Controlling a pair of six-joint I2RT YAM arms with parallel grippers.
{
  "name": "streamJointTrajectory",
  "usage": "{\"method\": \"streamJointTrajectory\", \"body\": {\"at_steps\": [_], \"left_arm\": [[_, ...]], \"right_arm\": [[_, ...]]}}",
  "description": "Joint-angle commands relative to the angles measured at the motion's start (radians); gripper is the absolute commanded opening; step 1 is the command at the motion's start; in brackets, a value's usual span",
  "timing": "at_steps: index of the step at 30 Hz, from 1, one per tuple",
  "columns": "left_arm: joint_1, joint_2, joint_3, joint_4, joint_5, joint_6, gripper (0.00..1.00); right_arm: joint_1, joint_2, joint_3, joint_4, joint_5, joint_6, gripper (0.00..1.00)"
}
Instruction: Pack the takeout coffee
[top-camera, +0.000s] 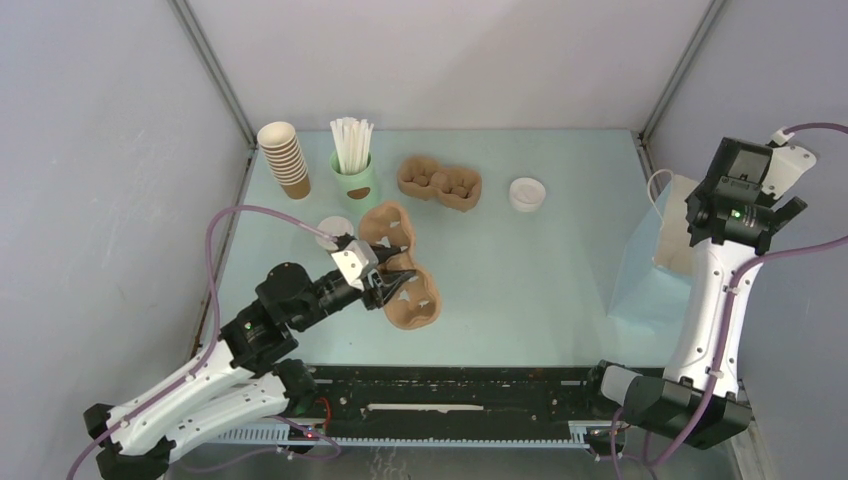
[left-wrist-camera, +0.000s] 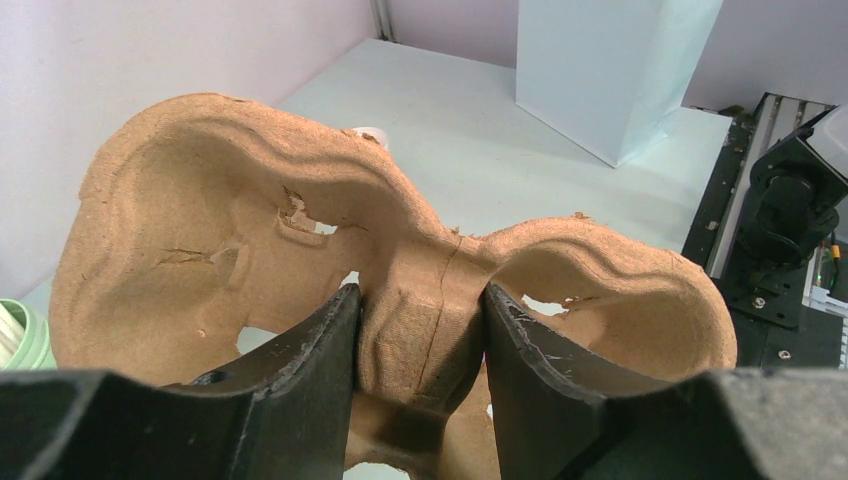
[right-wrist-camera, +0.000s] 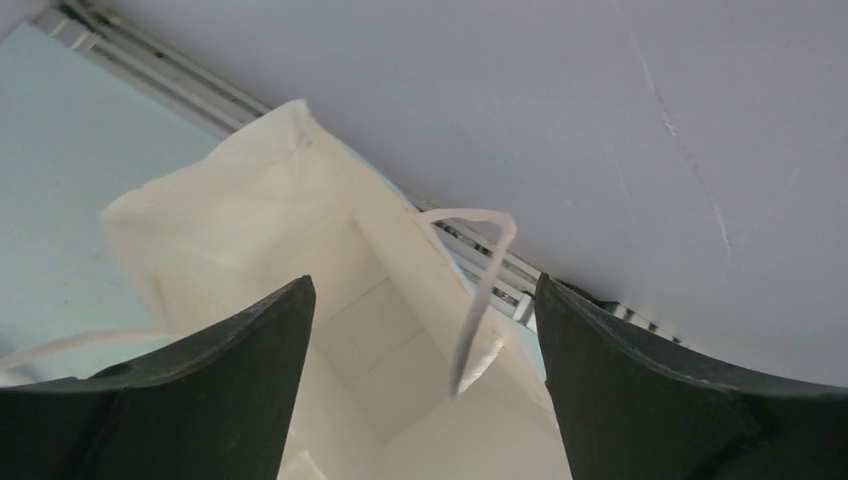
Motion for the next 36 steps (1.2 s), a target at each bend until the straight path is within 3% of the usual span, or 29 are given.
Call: {"method": "streamJointTrajectory", "body": {"at_steps": [1,6,9,10,13,16,21,28,31,36], "left_arm": [[0.003,0.012,0.0,0.039,0.026,-0.025,0.51],[0.003,0.009,0.004,0.028,0.005,-0.022,0.51],[0.002,0.002,0.015,0.017,-0.025,-0.021,0.51],[0.002,0.0,0.02,0.011,-0.04,-0.023,0.51],[0.003,-0.002,0.034,-0.003,-0.072,-0.022,0.51],[0.002,0.0,0.066,-0.043,-0.12,-0.027,0.5],[0.002,-0.034,0.088,-0.141,-0.16,-0.07,0.5],[0.002,-0.158,0.083,-0.197,-0.193,-0.246,0.5],[0.003,-0.198,0.106,-0.194,-0.188,-0.327,0.5],[0.002,-0.227,0.099,-0.169,-0.046,-0.315,0.5]], "right_arm": [[-0.022,-0.037,-0.037,0.044,0.102,0.034,0.83],[-0.056,-0.048,-0.089,0.145,0.016,-0.025,0.59],[-0.038,-0.051,-0.077,0.162,-0.037,-0.074,0.04],[-0.019,-0.068,-0.074,0.163,-0.049,-0.089,0.0],[0.057,-0.116,-0.066,0.163,-0.074,-0.15,0.0],[0.209,-0.153,0.005,0.068,-0.145,-0.145,0.0],[0.632,-0.147,0.072,-0.095,-0.317,-0.088,0.0],[1.15,0.032,0.051,-0.001,-0.551,-0.025,0.0],[1.242,0.118,0.036,0.112,-0.695,-0.009,0.0],[1.257,0.189,0.003,0.245,-0.932,-0.006,0.0]]}}
